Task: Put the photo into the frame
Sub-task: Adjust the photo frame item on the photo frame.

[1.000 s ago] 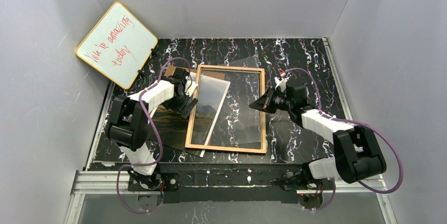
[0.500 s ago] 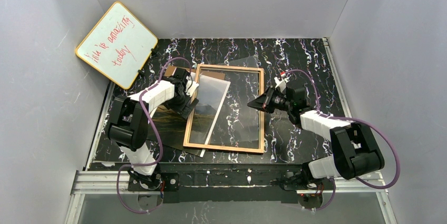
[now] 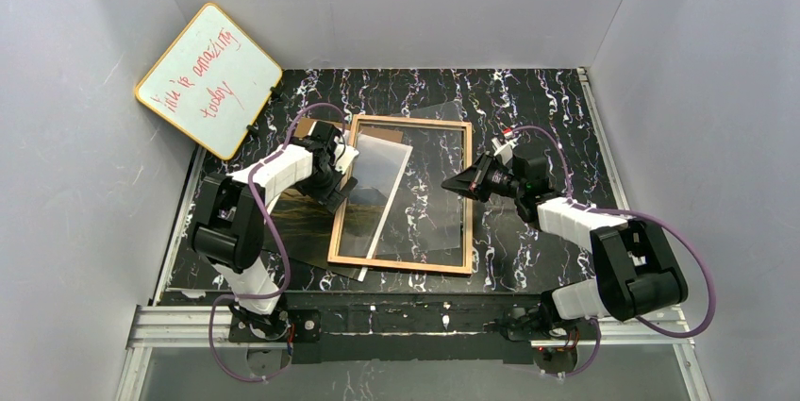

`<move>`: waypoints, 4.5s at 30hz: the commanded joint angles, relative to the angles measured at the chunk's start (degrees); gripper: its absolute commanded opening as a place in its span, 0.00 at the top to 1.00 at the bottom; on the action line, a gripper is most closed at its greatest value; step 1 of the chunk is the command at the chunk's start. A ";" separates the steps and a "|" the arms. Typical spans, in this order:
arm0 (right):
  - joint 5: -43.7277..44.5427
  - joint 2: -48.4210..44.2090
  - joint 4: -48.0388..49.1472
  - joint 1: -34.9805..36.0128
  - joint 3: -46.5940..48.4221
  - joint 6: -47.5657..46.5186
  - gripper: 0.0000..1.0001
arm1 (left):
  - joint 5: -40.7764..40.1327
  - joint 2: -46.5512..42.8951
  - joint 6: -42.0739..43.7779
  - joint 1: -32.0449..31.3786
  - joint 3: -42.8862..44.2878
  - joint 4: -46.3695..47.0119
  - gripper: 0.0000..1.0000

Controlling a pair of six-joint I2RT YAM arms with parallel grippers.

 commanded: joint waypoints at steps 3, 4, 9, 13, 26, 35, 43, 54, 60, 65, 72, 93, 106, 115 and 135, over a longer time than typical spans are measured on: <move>0.65 -3.04 1.20 -0.18 0.93 1.33 0.99 | 4.69 -3.78 0.95 -0.29 -0.03 -1.80 0.16; 0.64 -2.98 1.08 -0.14 0.94 1.30 0.99 | 4.69 -3.64 1.06 -0.29 0.07 -1.92 0.16; 1.51 -1.77 0.30 -0.15 0.81 0.06 0.99 | 4.69 -3.40 1.18 -0.29 0.03 -2.07 0.17; 1.52 0.37 -0.02 -0.19 0.97 -1.10 0.99 | 6.44 -3.40 1.35 -0.29 -0.05 -2.13 0.17; 4.12 3.66 -2.48 -0.18 3.57 -2.94 0.97 | 6.58 -3.03 1.35 -0.29 -0.35 -1.83 0.17; 5.54 6.35 -5.61 0.36 6.37 -6.05 0.72 | 6.56 -2.97 1.52 -0.29 -0.85 -1.39 0.17; 7.03 6.90 -8.22 1.03 8.10 -9.24 0.59 | 5.68 -3.23 1.59 -0.29 -1.28 -0.96 0.17; 5.84 1.28 4.00 1.02 3.22 -6.52 0.87 | 5.79 -3.06 1.10 0.11 -0.40 -1.45 0.17; 4.41 -0.25 8.78 1.16 1.66 -5.12 0.98 | 7.97 -2.01 0.11 1.29 0.75 -2.22 0.18; 3.12 0.80 11.77 1.36 1.06 -1.96 0.99 | 10.15 -1.22 -0.81 2.56 2.10 -3.26 0.18; 2.09 -1.08 14.11 1.38 1.54 2.05 0.99 | 14.65 -0.36 -1.99 8.00 6.55 -5.56 0.19; -2.88 -0.15 20.47 1.53 9.47 11.62 0.99 | 8.18 0.54 -8.72 22.50 13.55 -3.62 0.21; -0.70 12.02 30.69 1.50 0.54 8.92 0.99 | 10.48 -0.87 -3.66 21.48 8.44 -4.87 0.20; 1.50 11.23 26.23 0.86 -1.90 4.73 0.99 | 11.44 -1.69 -2.30 20.45 7.35 -5.65 0.20; 2.64 11.55 26.24 -1.44 -4.88 5.09 0.99 | 11.44 -2.26 -1.90 18.27 7.14 -5.84 0.21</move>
